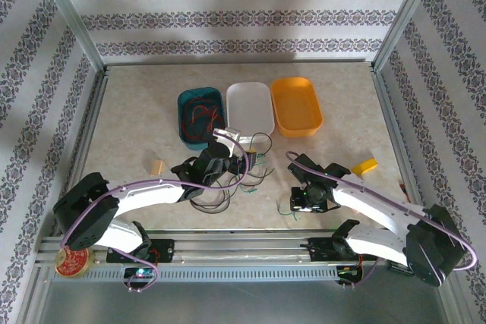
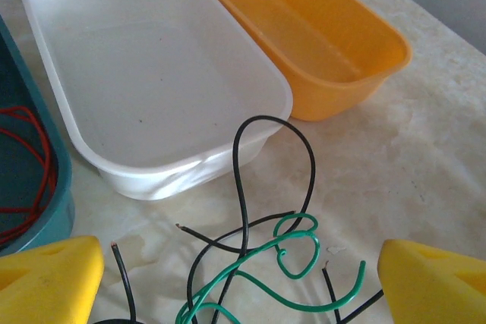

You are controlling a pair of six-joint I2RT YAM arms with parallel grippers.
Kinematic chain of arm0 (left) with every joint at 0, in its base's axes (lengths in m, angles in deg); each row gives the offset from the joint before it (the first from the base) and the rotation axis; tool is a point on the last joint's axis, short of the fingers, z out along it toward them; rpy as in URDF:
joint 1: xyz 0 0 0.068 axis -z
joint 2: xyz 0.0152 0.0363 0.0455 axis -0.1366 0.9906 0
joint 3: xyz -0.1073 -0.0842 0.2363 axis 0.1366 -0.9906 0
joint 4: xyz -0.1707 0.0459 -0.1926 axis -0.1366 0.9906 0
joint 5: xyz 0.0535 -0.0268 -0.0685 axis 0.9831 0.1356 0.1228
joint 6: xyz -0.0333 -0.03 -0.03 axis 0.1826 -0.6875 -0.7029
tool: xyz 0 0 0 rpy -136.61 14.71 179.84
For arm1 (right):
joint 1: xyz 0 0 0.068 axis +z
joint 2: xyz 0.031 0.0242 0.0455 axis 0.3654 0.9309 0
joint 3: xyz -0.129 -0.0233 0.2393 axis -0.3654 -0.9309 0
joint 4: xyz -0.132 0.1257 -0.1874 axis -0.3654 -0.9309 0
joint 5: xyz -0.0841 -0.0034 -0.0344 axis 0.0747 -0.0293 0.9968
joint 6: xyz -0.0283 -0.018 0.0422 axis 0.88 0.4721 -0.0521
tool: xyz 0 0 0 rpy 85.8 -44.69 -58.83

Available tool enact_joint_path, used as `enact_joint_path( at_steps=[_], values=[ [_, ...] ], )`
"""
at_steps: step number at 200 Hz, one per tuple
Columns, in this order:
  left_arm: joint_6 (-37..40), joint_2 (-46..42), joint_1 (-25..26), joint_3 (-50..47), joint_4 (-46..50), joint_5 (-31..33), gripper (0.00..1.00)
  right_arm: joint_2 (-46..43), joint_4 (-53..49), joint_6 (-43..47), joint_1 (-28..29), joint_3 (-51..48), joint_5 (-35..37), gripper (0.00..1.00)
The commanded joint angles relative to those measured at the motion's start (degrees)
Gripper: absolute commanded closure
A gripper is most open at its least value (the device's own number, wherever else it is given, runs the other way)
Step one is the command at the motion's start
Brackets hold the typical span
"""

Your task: Untangle the cables

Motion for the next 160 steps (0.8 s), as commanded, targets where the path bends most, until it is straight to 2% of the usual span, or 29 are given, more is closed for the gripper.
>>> enact_joint_path(
  at_steps=[1, 106, 160],
  values=[
    [0.1, 1.4, 0.0, 1.9, -2.6, -1.0, 0.07, -0.5, -2.6, -1.8, -0.1, -0.4, 1.2, 0.71],
    [2.7, -1.4, 0.0, 1.6, 0.3, -1.3, 0.07, 0.6, -2.0, -4.0, -2.3, -0.7, 1.3, 0.59],
    [2.8, -3.3, 0.0, 0.0, -0.3, -0.8, 0.07, 6.2, -3.6, -5.0, 0.2, 1.9, 3.2, 0.57]
  ],
)
